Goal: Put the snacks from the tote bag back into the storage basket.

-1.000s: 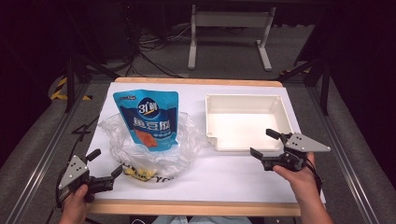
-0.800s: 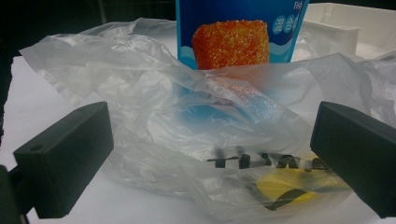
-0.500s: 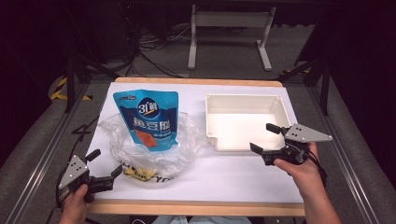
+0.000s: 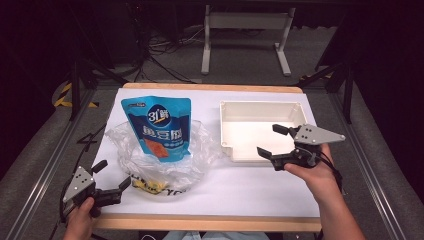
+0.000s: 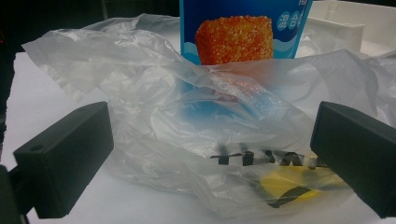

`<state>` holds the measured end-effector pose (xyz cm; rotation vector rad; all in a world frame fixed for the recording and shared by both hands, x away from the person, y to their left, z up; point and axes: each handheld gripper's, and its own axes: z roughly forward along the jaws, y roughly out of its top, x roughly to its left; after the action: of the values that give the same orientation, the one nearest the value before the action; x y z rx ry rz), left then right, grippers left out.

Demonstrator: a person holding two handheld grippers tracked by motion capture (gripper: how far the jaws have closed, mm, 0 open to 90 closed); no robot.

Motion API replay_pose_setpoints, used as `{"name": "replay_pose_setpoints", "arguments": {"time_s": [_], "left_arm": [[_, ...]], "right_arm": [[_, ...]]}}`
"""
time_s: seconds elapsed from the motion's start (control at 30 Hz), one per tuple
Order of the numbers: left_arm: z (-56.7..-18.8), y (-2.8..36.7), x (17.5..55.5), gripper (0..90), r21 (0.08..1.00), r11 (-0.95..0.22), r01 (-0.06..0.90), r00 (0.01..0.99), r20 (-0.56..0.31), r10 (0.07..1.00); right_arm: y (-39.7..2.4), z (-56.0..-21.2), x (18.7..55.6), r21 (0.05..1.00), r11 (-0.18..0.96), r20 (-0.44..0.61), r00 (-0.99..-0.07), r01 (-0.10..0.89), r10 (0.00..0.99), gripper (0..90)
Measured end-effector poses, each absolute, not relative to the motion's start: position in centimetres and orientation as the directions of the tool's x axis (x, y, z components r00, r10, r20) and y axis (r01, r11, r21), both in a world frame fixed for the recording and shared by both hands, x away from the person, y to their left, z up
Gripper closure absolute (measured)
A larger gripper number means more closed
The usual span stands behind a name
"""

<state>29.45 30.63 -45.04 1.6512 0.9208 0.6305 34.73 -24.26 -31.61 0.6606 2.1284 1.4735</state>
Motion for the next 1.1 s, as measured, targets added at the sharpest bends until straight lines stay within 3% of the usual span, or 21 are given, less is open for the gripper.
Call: {"name": "replay_pose_setpoints", "arguments": {"time_s": [0.37, 0.53, 0.87, 1.1], "left_arm": [[-45.0, 30.9, 28.9, 0.2, 0.962, -0.12, 0.247, 0.553, -0.038, 0.833], [-45.0, 31.1, 28.7, 0.2, 0.965, -0.106, 0.241, 0.546, -0.044, 0.837], [-45.0, 31.0, 28.8, 0.2, 0.966, -0.108, 0.235, 0.552, -0.041, 0.833], [-44.9, 31.0, 28.7, 0.2, 0.967, -0.106, 0.232, 0.556, -0.042, 0.83]], "right_arm": [[-20.4, -30.4, 36.8, 0.947, 0.316, -0.13, -0.832, 0.057, 0.54, 19.1], [-18.8, -29.9, 38.1, 0.952, 0.293, -0.084, -0.842, 0.091, 0.534, 25.2], [-15.6, -29.2, 40.2, 0.94, 0.336, -0.122, -0.864, 0.057, 0.489, 24.6], [-13.7, -28.8, 41.1, 0.926, 0.367, -0.105, -0.878, 0.085, 0.468, 24.7]]}}
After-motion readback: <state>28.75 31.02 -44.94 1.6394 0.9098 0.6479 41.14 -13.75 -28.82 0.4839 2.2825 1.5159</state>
